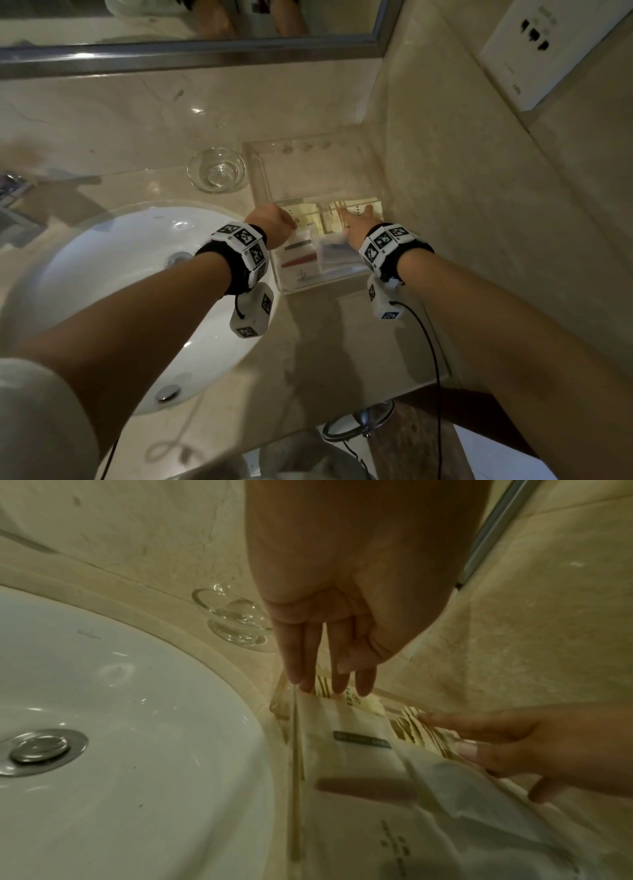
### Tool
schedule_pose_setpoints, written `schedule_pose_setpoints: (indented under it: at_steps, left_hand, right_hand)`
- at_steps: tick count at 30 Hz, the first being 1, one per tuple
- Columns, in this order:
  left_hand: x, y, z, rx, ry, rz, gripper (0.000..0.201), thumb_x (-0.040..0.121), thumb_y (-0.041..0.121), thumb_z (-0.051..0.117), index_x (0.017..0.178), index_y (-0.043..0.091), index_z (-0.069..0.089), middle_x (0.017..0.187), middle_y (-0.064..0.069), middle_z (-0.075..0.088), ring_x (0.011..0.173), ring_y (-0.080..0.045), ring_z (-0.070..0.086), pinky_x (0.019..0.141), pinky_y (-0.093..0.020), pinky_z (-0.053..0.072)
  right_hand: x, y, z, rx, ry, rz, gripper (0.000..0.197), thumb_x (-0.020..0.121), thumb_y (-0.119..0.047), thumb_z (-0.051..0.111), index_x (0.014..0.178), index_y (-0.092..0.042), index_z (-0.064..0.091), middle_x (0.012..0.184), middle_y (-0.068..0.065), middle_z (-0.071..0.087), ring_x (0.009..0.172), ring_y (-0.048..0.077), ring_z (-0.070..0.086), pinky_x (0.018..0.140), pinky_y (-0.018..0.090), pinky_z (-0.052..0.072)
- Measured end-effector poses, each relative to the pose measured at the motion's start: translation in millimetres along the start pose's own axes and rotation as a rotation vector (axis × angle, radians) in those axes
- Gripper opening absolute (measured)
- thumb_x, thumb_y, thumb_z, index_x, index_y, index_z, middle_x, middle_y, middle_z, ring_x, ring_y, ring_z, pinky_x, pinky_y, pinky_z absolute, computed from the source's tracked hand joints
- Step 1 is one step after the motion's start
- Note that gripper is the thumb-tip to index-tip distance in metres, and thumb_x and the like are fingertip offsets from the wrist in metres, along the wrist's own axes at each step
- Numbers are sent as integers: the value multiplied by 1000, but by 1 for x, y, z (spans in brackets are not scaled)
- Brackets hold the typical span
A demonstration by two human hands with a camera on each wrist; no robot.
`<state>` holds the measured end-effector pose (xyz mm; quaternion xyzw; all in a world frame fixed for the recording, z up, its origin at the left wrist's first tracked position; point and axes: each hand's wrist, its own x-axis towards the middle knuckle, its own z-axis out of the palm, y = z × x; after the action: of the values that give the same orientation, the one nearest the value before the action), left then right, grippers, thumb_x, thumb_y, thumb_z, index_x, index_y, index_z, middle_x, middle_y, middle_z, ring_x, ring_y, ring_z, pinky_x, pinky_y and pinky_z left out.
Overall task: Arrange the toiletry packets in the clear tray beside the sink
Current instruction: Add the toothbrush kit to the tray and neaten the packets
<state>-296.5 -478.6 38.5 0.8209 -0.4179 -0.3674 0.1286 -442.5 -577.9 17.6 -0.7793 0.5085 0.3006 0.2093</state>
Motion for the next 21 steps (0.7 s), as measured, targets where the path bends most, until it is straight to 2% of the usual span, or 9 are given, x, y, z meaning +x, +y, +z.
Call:
schedule_pose_setpoints:
  at_steps: [2, 4, 6, 7, 9, 11, 13, 16, 21]
  left_hand:
    - [0, 1, 1, 16, -6, 7, 37, 89, 7, 42, 113, 17, 68, 130, -9, 59, 121, -27, 53, 102, -30, 42]
    - [-1, 1, 1, 29, 2, 10, 38, 88, 7, 41, 113, 18, 68, 129, -9, 60, 119, -27, 55, 101, -31, 44]
    - [-1, 1, 1, 29, 5, 5, 38, 88, 7, 41, 113, 18, 68, 129, -9, 60, 116, -27, 56, 100, -32, 46]
    - [-2, 1, 0, 26, 6, 5, 38, 88, 6, 41, 113, 18, 68, 129, -9, 60, 115, -27, 57, 99, -31, 46]
    - [-2, 0, -1, 24, 5, 8, 38, 89, 6, 41, 112, 18, 68, 128, -9, 60, 115, -26, 57, 97, -30, 45]
    - [-1, -1, -1, 24, 2, 16, 38, 88, 6, 42, 113, 18, 68, 128, -9, 61, 116, -25, 56, 97, -28, 44]
    - [1, -3, -2, 25, 4, 22, 37, 88, 6, 43, 112, 18, 69, 129, -8, 60, 118, -24, 55, 98, -28, 43]
    - [2, -5, -1, 23, 13, 30, 37, 88, 6, 43, 111, 18, 69, 129, -8, 60, 119, -24, 55, 100, -29, 43]
    - [6, -7, 0, 19, 35, 39, 35, 88, 7, 44, 108, 17, 70, 126, -8, 62, 116, -24, 57, 98, -27, 43]
  right_hand:
    - [-1, -1, 1, -2, 58, -33, 55, 99, -11, 34, 149, -30, 20, 157, 17, 6, 135, 41, 33, 105, 47, 40]
    - [-7, -4, 3, -1, 194, -102, 40, 98, -13, 38, 137, -19, 43, 144, 15, 35, 125, 35, 42, 100, 44, 41]
    - [-11, -9, 5, 96, 292, -178, 32, 97, -9, 40, 124, -9, 56, 131, 14, 51, 119, 32, 49, 97, 39, 43]
    - [-12, -13, 5, 192, 273, -192, 32, 97, -7, 40, 123, -5, 57, 129, 16, 55, 118, 32, 52, 99, 38, 45]
    - [-13, -22, 2, 271, 145, -154, 34, 97, -4, 38, 127, 2, 54, 132, 21, 54, 121, 35, 52, 103, 39, 43]
    - [-9, -29, -1, 250, 44, -84, 37, 97, -4, 37, 131, 5, 49, 137, 22, 49, 125, 35, 49, 106, 38, 41]
    - [-2, -32, 0, 202, 29, -64, 36, 97, -7, 38, 129, 4, 51, 135, 20, 51, 124, 33, 51, 104, 36, 43]
    - [6, -31, 10, 222, 63, -113, 36, 95, -10, 41, 128, 0, 53, 132, 19, 54, 123, 33, 51, 99, 35, 41]
    - [11, -38, 8, 233, 18, -107, 37, 95, -4, 36, 127, 2, 54, 132, 18, 54, 121, 32, 53, 100, 34, 43]
